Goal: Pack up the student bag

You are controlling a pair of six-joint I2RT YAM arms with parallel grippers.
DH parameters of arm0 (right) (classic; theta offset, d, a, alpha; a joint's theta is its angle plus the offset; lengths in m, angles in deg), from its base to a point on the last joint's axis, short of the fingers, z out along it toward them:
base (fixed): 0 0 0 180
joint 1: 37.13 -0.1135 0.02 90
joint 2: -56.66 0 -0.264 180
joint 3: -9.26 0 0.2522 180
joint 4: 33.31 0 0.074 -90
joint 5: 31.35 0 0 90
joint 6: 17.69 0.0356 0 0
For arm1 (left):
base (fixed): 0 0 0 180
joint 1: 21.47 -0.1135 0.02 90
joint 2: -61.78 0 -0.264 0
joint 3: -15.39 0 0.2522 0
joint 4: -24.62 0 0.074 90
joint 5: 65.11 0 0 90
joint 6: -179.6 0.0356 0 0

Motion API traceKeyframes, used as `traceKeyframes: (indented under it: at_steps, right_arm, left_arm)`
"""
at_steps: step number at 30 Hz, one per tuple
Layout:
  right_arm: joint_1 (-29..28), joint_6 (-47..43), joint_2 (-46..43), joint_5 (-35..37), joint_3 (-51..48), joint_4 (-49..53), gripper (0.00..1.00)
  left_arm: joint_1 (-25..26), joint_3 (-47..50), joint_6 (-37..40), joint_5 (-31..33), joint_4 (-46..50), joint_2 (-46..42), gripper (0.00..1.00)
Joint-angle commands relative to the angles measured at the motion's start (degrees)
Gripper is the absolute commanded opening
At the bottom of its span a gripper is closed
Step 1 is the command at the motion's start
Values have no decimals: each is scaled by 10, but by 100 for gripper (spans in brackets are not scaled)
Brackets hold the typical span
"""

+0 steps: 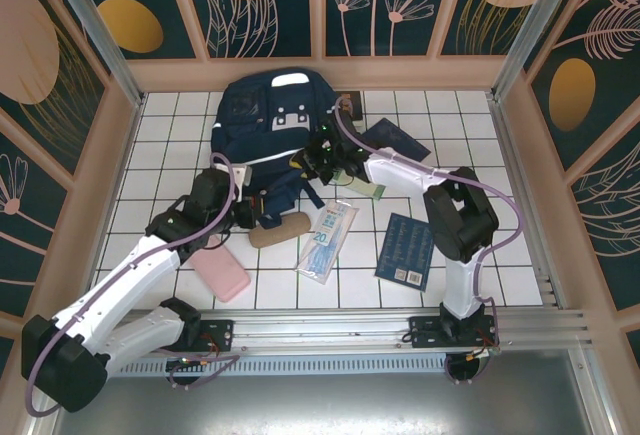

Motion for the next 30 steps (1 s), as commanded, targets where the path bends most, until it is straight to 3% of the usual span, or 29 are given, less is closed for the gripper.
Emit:
traceKeyframes:
  at_steps: [1, 13, 17, 19, 22, 23, 26, 30]
  right_arm:
    - [51, -32, -25, 55, 25, -6, 0]
    - [130, -226, 43, 82, 176, 195, 0]
    - [145, -246, 45, 106, 176, 207, 1]
    - [152, -254, 40, 82, 160, 185, 15]
    - [153, -263, 26, 58, 140, 169, 54]
    - [152, -262, 13, 53, 118, 150, 61]
    - [152, -263, -49, 62, 31, 84, 79]
    - [157, -277, -118, 75, -24, 90, 83]
  left_arm:
    - [0, 9, -9, 33, 31, -21, 0]
    - [-4, 4, -12, 42, 26, -3, 0]
    - [-4, 1, -7, 33, 10, 15, 0]
    - [-3, -8, -2, 11, -1, 32, 0]
    - [-3, -15, -8, -30, -36, 47, 0]
    - [-3, -17, -11, -43, -48, 51, 0]
    - [-3, -28, -22, -78, -79, 64, 0]
    - [0, -47, -28, -110, -103, 81, 0]
